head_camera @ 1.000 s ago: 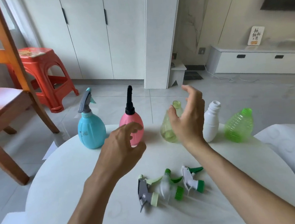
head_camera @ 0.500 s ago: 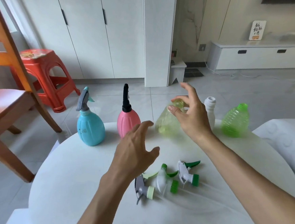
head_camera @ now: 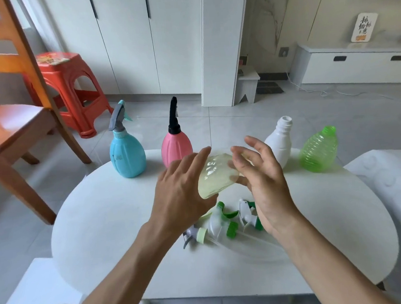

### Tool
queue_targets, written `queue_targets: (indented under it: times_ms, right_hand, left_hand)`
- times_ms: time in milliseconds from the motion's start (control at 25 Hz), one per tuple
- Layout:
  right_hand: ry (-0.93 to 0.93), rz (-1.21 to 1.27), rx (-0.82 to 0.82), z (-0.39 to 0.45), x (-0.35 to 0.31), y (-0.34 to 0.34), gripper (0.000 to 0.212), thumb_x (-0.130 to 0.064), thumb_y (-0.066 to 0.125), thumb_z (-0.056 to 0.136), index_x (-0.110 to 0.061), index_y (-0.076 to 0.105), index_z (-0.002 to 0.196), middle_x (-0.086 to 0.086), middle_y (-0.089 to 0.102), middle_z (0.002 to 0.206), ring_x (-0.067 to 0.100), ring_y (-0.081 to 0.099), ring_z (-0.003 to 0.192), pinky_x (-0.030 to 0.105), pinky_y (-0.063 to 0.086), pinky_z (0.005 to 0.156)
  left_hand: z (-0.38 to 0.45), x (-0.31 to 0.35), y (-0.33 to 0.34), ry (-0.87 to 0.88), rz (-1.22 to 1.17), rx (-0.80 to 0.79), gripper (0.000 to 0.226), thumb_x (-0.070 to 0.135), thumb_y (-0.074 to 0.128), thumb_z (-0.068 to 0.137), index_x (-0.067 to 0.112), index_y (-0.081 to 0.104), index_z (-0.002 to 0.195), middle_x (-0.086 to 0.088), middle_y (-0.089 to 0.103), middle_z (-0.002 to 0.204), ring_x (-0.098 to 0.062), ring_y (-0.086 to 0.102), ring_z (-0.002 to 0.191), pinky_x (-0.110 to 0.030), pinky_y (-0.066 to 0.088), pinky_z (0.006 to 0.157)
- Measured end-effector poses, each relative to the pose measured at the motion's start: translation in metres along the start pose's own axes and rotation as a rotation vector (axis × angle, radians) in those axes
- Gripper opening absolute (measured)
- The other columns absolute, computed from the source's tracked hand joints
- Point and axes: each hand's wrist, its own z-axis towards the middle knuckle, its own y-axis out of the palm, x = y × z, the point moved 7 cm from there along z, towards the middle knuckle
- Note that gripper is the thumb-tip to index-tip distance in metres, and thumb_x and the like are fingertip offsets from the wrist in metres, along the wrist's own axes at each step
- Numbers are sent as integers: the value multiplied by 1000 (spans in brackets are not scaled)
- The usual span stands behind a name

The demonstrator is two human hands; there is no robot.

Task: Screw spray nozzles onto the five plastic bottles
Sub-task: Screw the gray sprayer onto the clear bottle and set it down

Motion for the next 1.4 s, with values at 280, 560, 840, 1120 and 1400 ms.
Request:
queue_targets:
  times_ms: [280, 560, 840, 1120, 1400]
  right_hand:
    - [-60, -1222, -214, -21, 39, 10, 13, -29, 53, 86, -21, 63, 83, -3, 72, 83, 27, 66, 81, 32, 46, 65]
    - [-461, -1563, -650, -67, 79, 76, 31, -45, 61, 86, -17, 64, 99, 7, 59, 104, 29, 55, 95, 44, 45, 80]
    - [-423, -1577, -567, -54, 87, 67, 20, -21, 63, 89, -19, 57, 108, 4, 66, 102, 28, 56, 99, 39, 40, 86]
    - [48, -323, -179, 1, 25, 12, 24, -2, 75, 82, -20, 71, 98, -8, 75, 86, 11, 65, 81, 21, 49, 69]
    - [98, 396, 5, 32, -22, -47, 14, -15, 65, 79, -21, 71, 89, 1, 77, 97, 14, 67, 88, 33, 52, 88]
  left_hand:
    - [-3, -25, -8, -15, 249, 33, 100, 29, 91, 54, 16, 48, 144, -11, 58, 136, -36, 57, 113, -50, 48, 88]
    - [1, -30, -12, -59, 111, 49, 101, 41, 91, 57, 17, 46, 144, -6, 59, 134, -32, 59, 109, -45, 49, 87]
    - [-1, -30, -17, -46, 88, 96, 100, 40, 92, 57, 16, 48, 142, -7, 61, 133, -33, 60, 109, -46, 51, 87]
    - [2, -40, -32, -93, 107, 152, 97, 41, 90, 59, 18, 46, 143, -3, 63, 128, -31, 60, 107, -43, 50, 84]
    - [-1, -42, -21, -106, 114, 22, 99, 43, 91, 57, 18, 48, 142, -3, 65, 125, -31, 61, 102, -41, 50, 76]
